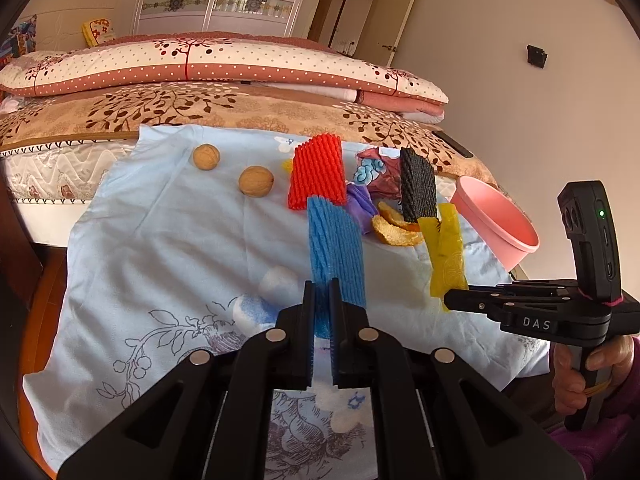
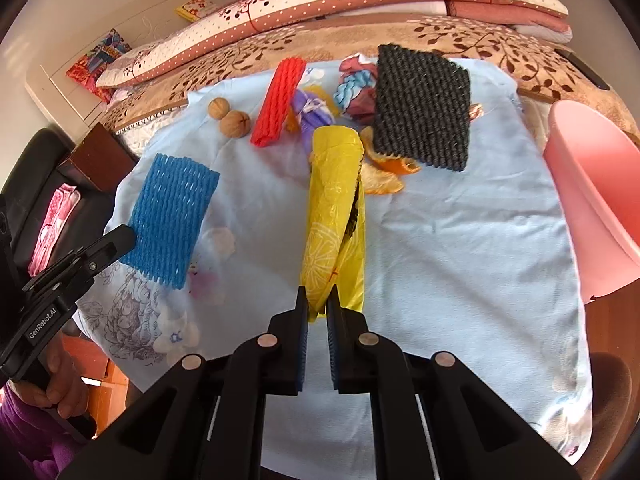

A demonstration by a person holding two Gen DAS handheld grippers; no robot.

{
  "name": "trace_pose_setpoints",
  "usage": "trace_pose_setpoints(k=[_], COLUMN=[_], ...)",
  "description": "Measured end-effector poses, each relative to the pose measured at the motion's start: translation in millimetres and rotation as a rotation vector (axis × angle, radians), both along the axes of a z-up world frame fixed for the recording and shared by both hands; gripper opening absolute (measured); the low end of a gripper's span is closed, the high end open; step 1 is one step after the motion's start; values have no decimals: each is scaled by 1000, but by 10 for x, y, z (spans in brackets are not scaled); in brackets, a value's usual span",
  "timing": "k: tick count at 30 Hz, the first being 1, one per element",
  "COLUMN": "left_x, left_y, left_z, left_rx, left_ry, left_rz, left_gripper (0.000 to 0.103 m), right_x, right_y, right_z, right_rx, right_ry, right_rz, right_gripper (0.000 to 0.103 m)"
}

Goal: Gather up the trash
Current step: 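Grasp the yellow plastic bag with the right tool, then carry the blue net and yellow bag over the bucket and open both tools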

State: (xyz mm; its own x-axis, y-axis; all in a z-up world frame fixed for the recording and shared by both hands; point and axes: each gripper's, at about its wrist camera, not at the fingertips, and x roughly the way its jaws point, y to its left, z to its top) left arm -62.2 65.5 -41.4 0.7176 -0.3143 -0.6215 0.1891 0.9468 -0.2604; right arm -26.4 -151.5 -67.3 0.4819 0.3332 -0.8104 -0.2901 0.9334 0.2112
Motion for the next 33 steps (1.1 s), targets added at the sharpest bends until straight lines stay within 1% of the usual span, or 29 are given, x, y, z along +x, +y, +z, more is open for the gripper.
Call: trace_pose_setpoints(k=[4, 8, 15, 23, 33], left_x=[55, 137, 329, 603, 1009], left_y=[-124, -275, -580, -1024, -1774], left_z=[94, 172, 346, 548, 621], left_rx=[-13, -21, -36, -61, -73], left_ry=[-26, -50, -88, -130, -126], left_rz=[-9, -29, -76, -135, -233], left_gripper=[6, 6, 6, 6, 6], right_x=[-13, 10, 82, 158, 273], right_y=[-170, -363, -764, -1211, -1777], right_z=[99, 166, 255, 364, 362], right_rx=[-17, -9, 26, 43, 51], right_ry=[-73, -104, -137, -164, -165], right_rz=[-35, -75, -156, -242, -330], right_gripper=[8, 8, 8, 8, 8])
